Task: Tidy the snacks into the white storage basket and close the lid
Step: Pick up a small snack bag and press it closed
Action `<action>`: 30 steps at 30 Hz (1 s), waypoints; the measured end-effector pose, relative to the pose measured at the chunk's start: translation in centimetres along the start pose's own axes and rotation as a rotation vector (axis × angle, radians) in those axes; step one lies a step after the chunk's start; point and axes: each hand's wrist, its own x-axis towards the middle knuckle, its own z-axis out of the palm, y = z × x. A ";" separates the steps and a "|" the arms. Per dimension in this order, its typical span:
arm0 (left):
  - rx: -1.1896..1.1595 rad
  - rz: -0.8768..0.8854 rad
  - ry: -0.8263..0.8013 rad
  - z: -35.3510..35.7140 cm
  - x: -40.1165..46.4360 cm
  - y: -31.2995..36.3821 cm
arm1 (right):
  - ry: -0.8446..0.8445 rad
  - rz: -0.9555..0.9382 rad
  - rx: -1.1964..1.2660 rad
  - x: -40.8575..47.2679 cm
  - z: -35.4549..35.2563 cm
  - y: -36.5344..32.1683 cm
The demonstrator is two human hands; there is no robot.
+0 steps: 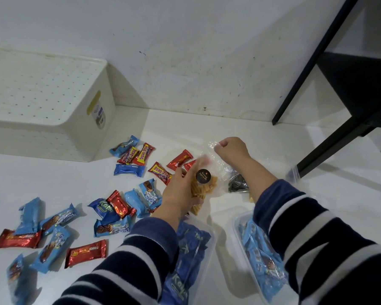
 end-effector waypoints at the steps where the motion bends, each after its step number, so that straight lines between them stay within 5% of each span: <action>1: -0.004 0.000 -0.002 0.0 0.0 0.0 | 0.002 -0.007 -0.004 0.0 0.0 -0.1; 20: -0.051 0.004 0.024 0.1 -0.4 0.1 | 0.021 -0.012 -0.027 0.7 0.4 -1.6; 30: -0.013 -0.043 0.050 -0.2 -0.7 0.9 | -0.106 0.033 -0.219 -0.8 -2.3 1.8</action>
